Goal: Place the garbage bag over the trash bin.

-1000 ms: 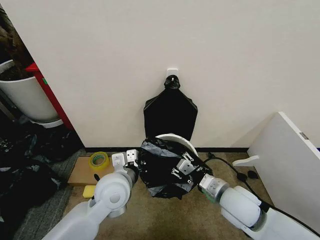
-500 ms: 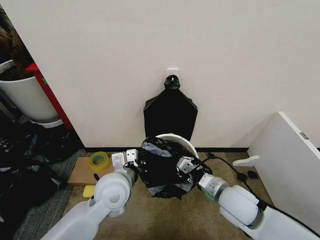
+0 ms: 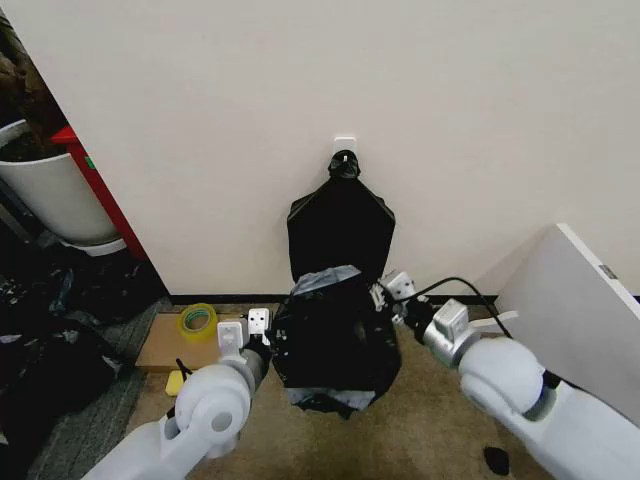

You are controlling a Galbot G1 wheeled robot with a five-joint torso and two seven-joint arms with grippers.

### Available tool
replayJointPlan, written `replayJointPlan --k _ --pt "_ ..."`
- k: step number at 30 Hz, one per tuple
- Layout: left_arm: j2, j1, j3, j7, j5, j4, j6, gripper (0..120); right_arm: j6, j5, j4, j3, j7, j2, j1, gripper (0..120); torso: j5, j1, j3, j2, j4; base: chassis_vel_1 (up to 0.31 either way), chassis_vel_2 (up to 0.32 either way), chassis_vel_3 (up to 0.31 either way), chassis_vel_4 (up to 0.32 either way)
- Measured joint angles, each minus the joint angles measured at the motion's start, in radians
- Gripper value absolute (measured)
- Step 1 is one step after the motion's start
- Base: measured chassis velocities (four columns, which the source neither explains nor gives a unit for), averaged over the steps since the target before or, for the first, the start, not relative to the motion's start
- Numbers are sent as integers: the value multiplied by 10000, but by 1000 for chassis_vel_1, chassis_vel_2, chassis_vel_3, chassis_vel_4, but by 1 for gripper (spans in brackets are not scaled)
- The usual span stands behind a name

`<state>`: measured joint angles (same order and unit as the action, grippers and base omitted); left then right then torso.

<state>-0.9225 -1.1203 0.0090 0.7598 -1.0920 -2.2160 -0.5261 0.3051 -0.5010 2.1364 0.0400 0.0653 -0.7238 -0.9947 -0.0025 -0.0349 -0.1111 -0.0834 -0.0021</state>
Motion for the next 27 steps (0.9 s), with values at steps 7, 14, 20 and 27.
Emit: replayJointPlan --k 7,14,20,27 --pt "309 -844 -366 -1576 1516 -372 466 0 -266 -476 -757 110 -50 229 -28 0 2 0 0 0 0 0 0 0 0" --pt "229 -1094 -853 -1788 1691 -342 1077 0 -388 -1325 -855 615 -134 622 -631 0 0 0 0 0 0 0 0 0 0" --pt "-12 -1027 -1086 -1543 1284 -330 1325 0 -562 -1788 -694 1203 -636 829 -1464 0 0 1 1 0 -6 0 0 0 0" --pt "-126 -1255 -1211 -1370 1132 -530 1382 0 -341 -3561 -710 1331 -1027 772 -1656 0 1 1 0 0 0 0 0 0 0"
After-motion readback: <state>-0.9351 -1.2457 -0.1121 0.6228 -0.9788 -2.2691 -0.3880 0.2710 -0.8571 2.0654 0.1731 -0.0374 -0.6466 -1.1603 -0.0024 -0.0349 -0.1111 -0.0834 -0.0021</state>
